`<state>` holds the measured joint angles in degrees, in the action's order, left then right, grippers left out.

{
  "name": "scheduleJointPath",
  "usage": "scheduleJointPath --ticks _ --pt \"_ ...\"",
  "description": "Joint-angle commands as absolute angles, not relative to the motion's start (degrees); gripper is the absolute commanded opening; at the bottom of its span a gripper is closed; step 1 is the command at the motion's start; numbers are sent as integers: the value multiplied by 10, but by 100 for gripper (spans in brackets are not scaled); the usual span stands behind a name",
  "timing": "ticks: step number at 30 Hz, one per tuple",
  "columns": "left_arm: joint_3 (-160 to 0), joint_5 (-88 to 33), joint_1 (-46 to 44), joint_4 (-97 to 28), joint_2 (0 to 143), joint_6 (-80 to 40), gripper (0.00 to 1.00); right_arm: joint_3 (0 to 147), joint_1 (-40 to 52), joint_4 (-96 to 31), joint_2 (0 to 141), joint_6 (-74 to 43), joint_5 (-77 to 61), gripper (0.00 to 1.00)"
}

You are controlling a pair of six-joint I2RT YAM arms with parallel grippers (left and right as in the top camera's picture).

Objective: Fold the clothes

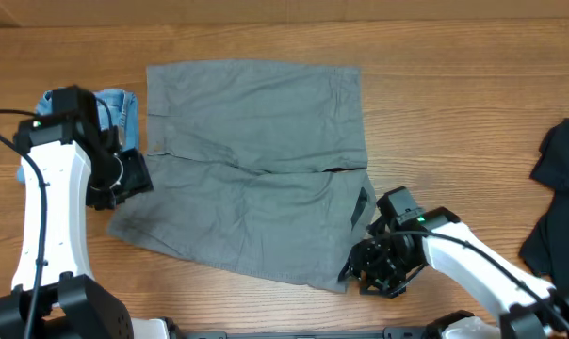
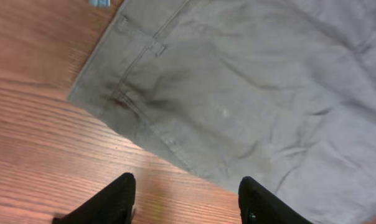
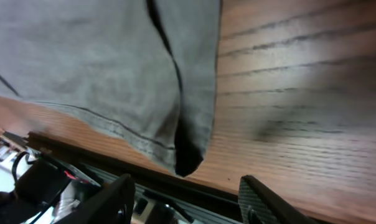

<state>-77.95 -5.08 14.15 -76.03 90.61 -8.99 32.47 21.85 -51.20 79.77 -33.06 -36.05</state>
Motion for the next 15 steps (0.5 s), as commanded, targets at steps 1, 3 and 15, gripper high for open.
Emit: scheduleJointPath --ticks 1,3,15 --pt "-763 -44 143 -751 904 -99 58 327 222 -510 819 -351 -414 58" --pt "-763 -44 143 -747 904 -99 60 327 222 -500 827 -388 -450 58" --pt "-763 -44 143 -743 903 -99 60 319 222 -451 831 -501 -429 62"
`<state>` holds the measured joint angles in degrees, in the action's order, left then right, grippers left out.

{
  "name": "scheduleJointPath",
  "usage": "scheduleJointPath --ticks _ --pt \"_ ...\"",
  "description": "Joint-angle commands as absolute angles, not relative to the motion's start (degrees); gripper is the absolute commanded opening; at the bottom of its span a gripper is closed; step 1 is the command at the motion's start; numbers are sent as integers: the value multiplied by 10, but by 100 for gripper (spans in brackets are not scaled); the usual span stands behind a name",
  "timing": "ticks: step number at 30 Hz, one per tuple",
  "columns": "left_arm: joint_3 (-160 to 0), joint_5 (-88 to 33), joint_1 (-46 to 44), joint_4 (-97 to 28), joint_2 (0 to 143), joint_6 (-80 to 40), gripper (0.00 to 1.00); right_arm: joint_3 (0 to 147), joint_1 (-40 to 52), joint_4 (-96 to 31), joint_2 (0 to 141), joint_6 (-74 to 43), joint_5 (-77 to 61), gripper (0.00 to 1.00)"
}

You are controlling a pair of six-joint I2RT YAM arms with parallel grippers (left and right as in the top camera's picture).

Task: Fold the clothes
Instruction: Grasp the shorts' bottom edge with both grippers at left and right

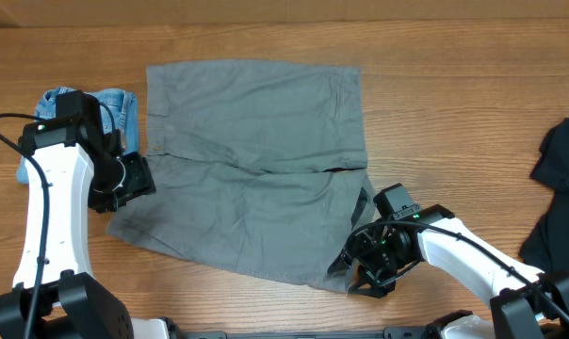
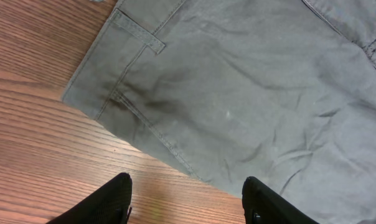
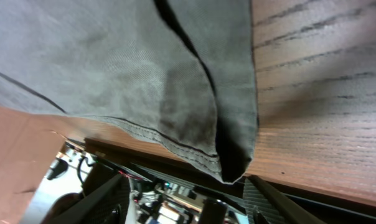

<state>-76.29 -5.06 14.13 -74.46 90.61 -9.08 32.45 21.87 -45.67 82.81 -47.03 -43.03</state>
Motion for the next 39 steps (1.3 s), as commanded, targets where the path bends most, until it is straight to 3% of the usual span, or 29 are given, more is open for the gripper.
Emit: scheduleJointPath --ticks 1,3,5,6,12,17,29,33,39 --pt "-763 -44 143 -743 903 -98 61 314 222 -447 832 -510 -428 62" --pt "-763 -44 143 -743 903 -98 60 304 222 -434 837 -527 -422 54" --pt "-763 -44 143 -742 903 -98 60 297 222 -410 847 -536 -414 39" --pt "-763 -44 143 -741 903 -98 60 297 222 -402 851 -534 -414 39" --pt "-763 -45 143 -741 903 -92 61 312 216 -436 852 -451 -407 49" --pt "-763 -45 143 -740 903 -92 61 312 217 -460 852 -459 -398 57" --pt "-763 -45 143 -748 903 -92 60 312 218 -449 852 -524 -360 30" --pt "-763 -45 143 -747 903 -92 60 312 218 -454 852 -524 -362 29" --pt "-763 -45 143 -748 903 -92 60 312 229 -445 852 -543 -389 37"
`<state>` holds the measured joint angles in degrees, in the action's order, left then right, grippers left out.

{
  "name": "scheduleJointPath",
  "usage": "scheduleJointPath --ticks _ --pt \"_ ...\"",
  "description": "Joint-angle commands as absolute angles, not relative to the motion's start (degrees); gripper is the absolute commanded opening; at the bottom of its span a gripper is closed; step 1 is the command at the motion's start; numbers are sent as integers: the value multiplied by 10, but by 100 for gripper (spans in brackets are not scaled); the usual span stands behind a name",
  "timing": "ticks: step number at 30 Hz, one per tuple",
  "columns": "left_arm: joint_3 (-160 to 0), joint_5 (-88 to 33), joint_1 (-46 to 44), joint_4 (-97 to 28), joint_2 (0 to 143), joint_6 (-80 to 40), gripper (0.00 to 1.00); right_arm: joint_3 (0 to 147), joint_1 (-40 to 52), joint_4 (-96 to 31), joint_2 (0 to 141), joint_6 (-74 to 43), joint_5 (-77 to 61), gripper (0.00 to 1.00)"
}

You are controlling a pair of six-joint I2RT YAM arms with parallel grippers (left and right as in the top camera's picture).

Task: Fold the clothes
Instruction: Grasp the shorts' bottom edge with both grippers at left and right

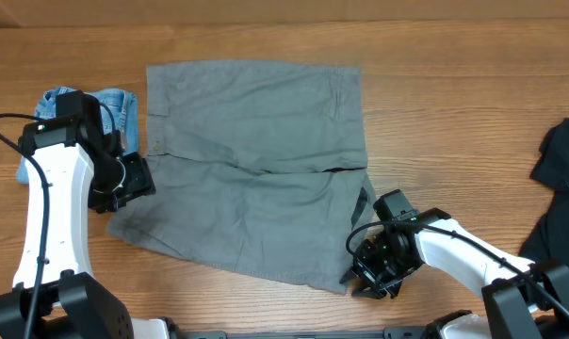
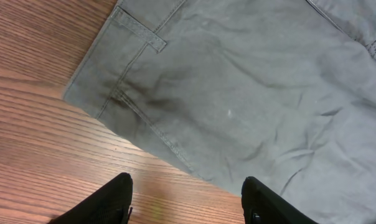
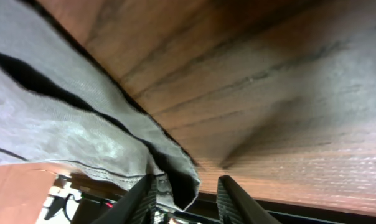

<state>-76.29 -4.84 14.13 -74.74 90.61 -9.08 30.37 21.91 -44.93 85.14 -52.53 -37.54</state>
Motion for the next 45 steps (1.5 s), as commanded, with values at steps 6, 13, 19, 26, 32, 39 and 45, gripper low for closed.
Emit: scheduleJointPath --ticks 6,13,19,26,32,39,45 --pt "-763 -45 143 -748 903 -92 60 312 265 -411 852 -601 -401 36" --pt "-763 -45 143 -751 903 -92 60 313 279 -399 852 -608 -380 4" --pt "-763 -45 143 -751 903 -92 60 371 242 -533 823 -523 -264 4" --pt "-763 -46 143 -757 903 -92 60 440 224 -662 760 -502 -84 4" --pt "-763 -49 143 -790 903 -90 55 440 224 -652 758 -494 -75 4" --pt "-762 -23 143 -830 850 -97 50 440 224 -643 758 -492 -76 4" --pt "-699 -16 145 -799 726 -125 73 440 224 -635 758 -492 -76 4"
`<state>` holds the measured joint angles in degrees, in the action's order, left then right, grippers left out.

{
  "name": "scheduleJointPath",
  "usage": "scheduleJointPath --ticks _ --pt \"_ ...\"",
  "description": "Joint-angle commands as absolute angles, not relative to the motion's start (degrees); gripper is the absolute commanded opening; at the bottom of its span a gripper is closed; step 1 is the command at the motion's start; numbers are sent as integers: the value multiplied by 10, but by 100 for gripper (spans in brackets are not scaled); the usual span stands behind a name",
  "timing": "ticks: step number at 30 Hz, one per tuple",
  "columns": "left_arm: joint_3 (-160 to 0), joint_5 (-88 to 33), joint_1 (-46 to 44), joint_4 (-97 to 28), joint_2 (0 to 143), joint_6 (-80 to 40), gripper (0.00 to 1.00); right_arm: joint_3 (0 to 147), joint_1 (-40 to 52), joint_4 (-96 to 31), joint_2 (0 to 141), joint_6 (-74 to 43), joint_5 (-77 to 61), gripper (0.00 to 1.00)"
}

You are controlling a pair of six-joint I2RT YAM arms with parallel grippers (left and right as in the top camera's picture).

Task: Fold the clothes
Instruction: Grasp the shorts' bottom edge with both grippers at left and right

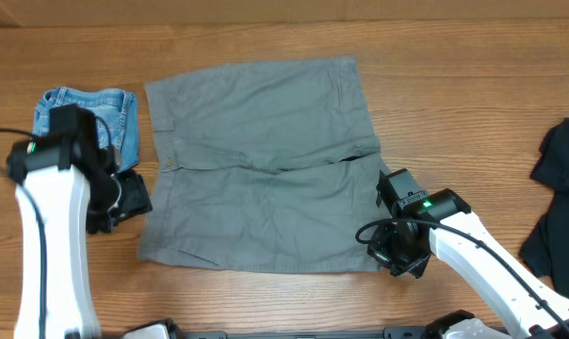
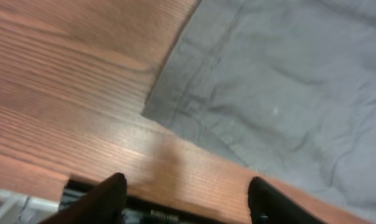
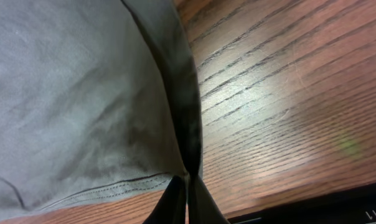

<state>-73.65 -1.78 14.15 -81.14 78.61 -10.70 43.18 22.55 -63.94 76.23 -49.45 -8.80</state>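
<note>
Grey shorts (image 1: 266, 160) lie spread flat across the middle of the table. My right gripper (image 1: 388, 256) is at their near right corner, shut on the hem; the right wrist view shows the fingers (image 3: 175, 202) pinched together on the dark folded edge of the shorts (image 3: 82, 93). Left of the shorts, my left gripper (image 1: 132, 200) is open. In the left wrist view its fingers (image 2: 107, 198) stand wide apart over bare wood, with the shorts' (image 2: 287, 93) near left corner a little beyond them.
A folded pair of blue jeans (image 1: 87, 118) lies left of the shorts, behind the left arm. A black garment (image 1: 560, 188) sits at the right edge. The table's front edge (image 2: 175, 210) runs close under the left gripper.
My right gripper has shut on the shorts' near right hem and moved right. The shorts have shifted right and straightened, so their near left corner now lies away from the left gripper.
Both grippers were open, the left over the shorts' near left corner and the right beside the near right hem. The right one then sat closer on that corner, then narrowed around the hem. Now it grips the hem and the shorts lie further right.
</note>
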Motion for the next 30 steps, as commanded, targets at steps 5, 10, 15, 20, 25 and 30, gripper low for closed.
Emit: scheduleJointPath --ticks 5,10,15,20,25,30 --pt "-569 -43 170 -714 682 -169 86 440 224 -629 758 -492 -76 4" --pt "-449 -122 230 -613 701 -218 87 440 224 -629 758 -490 -76 4" --pt "-381 -145 275 -528 740 -222 83 440 224 -629 758 -490 -77 4" --pt "-363 -110 280 -465 793 -226 74 440 224 -629 758 -490 -77 4" --pt "-351 -96 280 -436 842 -230 62 440 224 -628 758 -490 -77 4" --pt "-351 -85 281 -396 861 -226 34 440 224 -626 758 -490 -75 4"
